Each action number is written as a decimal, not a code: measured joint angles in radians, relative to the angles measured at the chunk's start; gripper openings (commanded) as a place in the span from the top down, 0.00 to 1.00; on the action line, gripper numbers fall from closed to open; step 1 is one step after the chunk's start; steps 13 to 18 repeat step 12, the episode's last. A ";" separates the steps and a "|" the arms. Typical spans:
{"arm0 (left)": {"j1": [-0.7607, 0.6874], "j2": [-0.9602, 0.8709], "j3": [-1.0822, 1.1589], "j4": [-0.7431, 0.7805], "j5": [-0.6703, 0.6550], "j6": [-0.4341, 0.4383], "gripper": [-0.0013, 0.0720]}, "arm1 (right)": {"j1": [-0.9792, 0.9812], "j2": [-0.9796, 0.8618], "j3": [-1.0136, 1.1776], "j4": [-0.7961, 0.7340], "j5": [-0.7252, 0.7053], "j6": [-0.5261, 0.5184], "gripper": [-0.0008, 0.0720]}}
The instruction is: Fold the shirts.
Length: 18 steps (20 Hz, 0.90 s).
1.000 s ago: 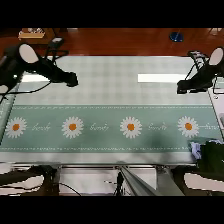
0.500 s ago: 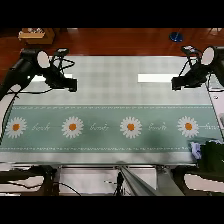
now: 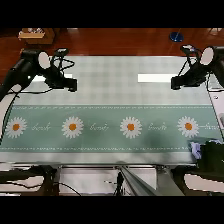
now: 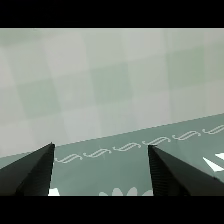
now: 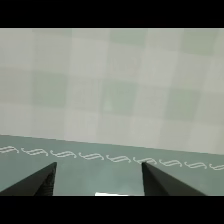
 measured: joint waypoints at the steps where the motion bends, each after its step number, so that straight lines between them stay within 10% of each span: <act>1: 0.000 0.000 0.000 0.000 0.000 0.000 0.00 | 0.000 0.000 0.000 0.000 0.000 0.000 0.16; 18: 0.000 0.000 0.000 0.001 0.000 -0.001 0.00 | 0.000 0.000 0.000 0.000 -0.002 0.000 0.16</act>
